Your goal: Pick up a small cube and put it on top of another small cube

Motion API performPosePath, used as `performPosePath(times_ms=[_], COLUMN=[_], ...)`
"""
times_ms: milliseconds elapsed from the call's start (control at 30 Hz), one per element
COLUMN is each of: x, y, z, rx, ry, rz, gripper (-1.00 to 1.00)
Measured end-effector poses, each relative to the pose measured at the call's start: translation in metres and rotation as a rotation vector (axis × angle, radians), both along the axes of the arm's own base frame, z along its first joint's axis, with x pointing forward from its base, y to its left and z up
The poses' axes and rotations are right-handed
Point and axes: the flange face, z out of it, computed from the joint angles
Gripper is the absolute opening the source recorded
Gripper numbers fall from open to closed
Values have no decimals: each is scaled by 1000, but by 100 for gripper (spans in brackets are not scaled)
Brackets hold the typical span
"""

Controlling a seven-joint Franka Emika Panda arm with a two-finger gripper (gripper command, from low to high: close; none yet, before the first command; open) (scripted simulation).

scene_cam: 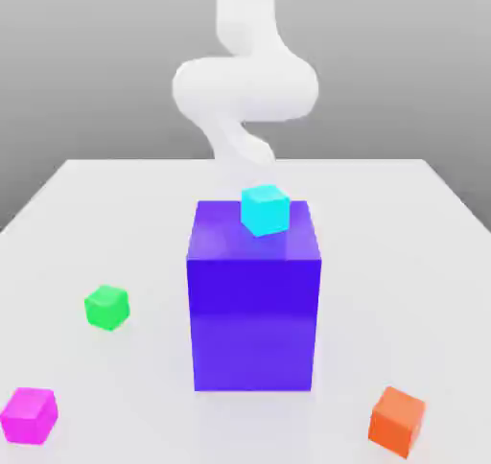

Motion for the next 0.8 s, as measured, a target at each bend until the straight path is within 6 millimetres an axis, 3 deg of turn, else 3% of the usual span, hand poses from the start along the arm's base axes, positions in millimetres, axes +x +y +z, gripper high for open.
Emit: performPosePath(times_ms=[200, 400, 533, 667, 800], x=[67, 104, 112, 104, 93], y=[-51, -114, -157, -207, -232], z=[-87, -186, -255, -326, -395], rx=[82, 181, 259, 352, 450], ry=[139, 255, 325, 385, 447], rz=[-311, -607, -801, -1013, -1186], gripper=[0, 0, 0, 0, 0])
